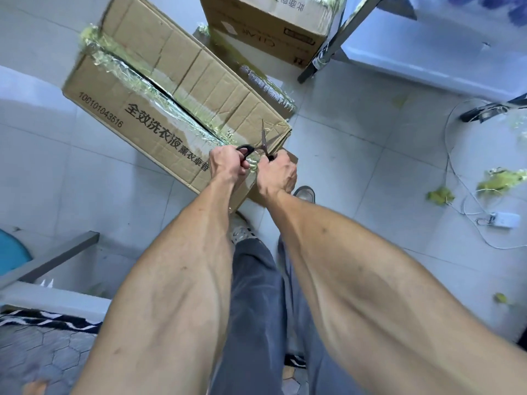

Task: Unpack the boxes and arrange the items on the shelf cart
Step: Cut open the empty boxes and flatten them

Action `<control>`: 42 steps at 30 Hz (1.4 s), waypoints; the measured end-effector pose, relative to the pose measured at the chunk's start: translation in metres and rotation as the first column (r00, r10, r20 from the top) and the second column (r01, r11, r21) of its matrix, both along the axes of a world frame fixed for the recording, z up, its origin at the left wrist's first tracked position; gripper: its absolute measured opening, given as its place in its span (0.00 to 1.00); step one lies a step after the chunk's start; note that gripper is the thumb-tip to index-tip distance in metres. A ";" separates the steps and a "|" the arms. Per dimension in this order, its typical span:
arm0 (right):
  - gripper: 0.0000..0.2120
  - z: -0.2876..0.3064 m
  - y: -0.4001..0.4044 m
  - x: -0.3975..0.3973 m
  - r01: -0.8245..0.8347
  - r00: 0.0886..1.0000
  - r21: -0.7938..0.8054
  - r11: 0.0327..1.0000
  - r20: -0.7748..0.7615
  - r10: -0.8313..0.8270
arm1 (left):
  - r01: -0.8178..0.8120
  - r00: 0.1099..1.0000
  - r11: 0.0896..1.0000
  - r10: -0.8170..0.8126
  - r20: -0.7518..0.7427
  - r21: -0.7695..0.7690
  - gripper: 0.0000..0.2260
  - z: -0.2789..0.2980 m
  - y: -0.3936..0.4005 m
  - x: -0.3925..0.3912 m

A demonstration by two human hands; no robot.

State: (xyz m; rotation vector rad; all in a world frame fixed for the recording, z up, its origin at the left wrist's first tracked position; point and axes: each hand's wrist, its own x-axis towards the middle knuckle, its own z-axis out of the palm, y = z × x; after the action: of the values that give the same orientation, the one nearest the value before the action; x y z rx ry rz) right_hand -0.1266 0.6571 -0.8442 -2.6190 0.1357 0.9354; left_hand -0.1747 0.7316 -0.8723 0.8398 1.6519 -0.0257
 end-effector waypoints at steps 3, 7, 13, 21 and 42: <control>0.13 0.002 0.011 -0.003 0.100 0.992 0.010 0.995 -0.074 -0.099 | 0.005 0.999 1.000 -0.005 -0.032 0.016 0.10 -0.004 0.001 0.005; 0.12 -0.002 0.007 0.000 0.264 0.962 0.073 0.962 -0.088 -0.257 | 0.104 0.991 0.994 -0.101 -0.086 0.032 0.04 -0.011 -0.006 0.020; 0.14 -0.003 -0.016 0.007 0.210 0.975 0.067 0.975 -0.087 -0.203 | 0.267 0.941 0.964 -0.264 -0.211 -0.014 0.08 -0.009 -0.017 0.028; 0.15 -0.003 -0.008 0.020 0.122 0.983 -0.020 0.992 -0.137 -0.124 | 0.380 0.884 0.922 -0.337 -0.323 0.077 0.09 0.002 -0.027 0.043; 0.14 -0.015 0.008 -0.031 0.357 0.929 -0.191 0.915 -0.033 -0.369 | 0.322 0.907 0.941 -0.338 -0.252 -0.104 0.26 -0.010 0.085 0.046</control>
State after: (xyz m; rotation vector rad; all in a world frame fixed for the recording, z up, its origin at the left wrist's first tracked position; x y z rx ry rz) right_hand -0.1572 0.6648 -0.8597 -2.5899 0.7324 0.9131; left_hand -0.1291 0.8169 -0.8823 1.1003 1.7283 -0.4410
